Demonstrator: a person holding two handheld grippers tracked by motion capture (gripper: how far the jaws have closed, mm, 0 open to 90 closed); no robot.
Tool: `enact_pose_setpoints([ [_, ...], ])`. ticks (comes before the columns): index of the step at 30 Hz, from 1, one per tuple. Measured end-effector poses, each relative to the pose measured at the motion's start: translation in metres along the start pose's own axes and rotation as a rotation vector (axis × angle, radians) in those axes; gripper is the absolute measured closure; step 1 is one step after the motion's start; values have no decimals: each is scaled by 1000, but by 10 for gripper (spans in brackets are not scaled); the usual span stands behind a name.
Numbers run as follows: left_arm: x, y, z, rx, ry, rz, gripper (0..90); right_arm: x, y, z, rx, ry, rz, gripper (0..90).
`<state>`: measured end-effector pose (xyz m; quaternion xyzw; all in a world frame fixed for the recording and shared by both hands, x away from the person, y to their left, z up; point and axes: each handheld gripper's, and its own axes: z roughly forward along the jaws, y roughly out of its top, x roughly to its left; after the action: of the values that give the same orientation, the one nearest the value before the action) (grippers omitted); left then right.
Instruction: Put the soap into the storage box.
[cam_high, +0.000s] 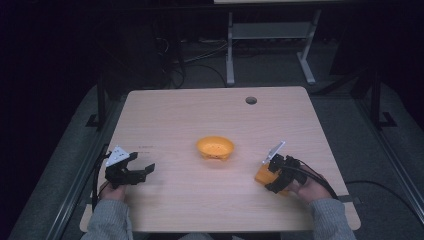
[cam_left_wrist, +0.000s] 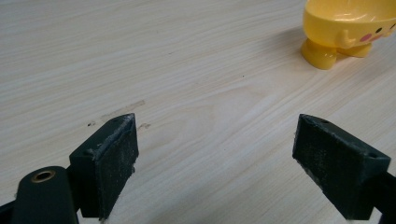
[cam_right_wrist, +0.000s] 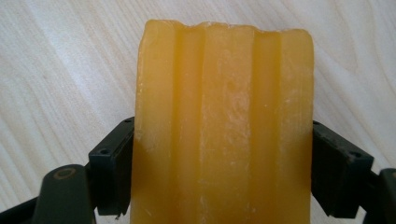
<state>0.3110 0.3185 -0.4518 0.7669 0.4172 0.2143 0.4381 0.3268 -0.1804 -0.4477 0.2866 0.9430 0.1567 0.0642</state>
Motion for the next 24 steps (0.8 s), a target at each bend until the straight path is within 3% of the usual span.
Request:
enact_pose_setpoints([
  [10, 0, 0, -1, 3, -3, 0, 138, 1, -2, -2, -16, 35, -11, 212],
  [24, 0, 0, -2, 2, -3, 0, 138, -2, -2, -10, -34, 25, -6, 212],
])
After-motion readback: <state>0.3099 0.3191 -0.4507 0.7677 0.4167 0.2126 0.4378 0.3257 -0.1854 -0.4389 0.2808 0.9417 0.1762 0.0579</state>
